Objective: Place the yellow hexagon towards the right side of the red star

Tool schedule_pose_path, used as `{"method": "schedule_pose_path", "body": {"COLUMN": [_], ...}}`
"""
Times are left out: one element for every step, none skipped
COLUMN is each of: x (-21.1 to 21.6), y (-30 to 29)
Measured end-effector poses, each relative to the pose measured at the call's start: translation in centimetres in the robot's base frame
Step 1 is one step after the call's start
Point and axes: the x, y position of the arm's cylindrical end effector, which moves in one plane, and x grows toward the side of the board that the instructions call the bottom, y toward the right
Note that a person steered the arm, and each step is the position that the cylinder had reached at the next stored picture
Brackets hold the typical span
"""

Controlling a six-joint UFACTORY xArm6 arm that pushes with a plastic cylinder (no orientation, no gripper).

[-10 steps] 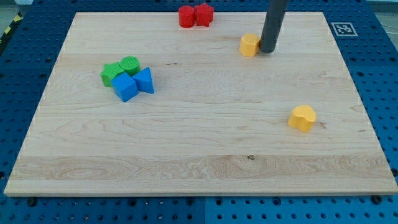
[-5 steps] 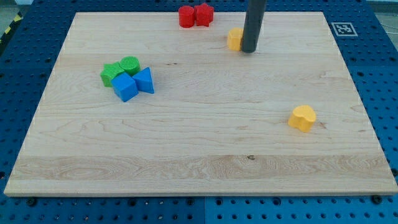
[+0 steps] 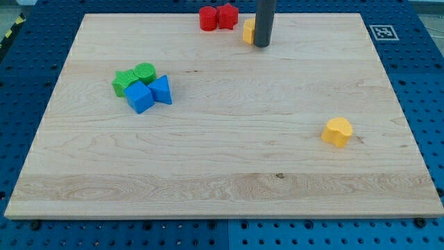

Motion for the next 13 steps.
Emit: {"method": "schedule_pose_path", "body": {"x": [-0.1, 0.3, -0.4, -2.1, -2.1, -2.8, -4.7, -4.8, -5.9, -6.3, -6.3, -8.5, -9.1], "y": [0.0, -0.8, -1.5, -1.5, -0.9, 0.2, -0.3, -0.4, -0.4, -0.4, 2.9, 5.0, 4.5]}}
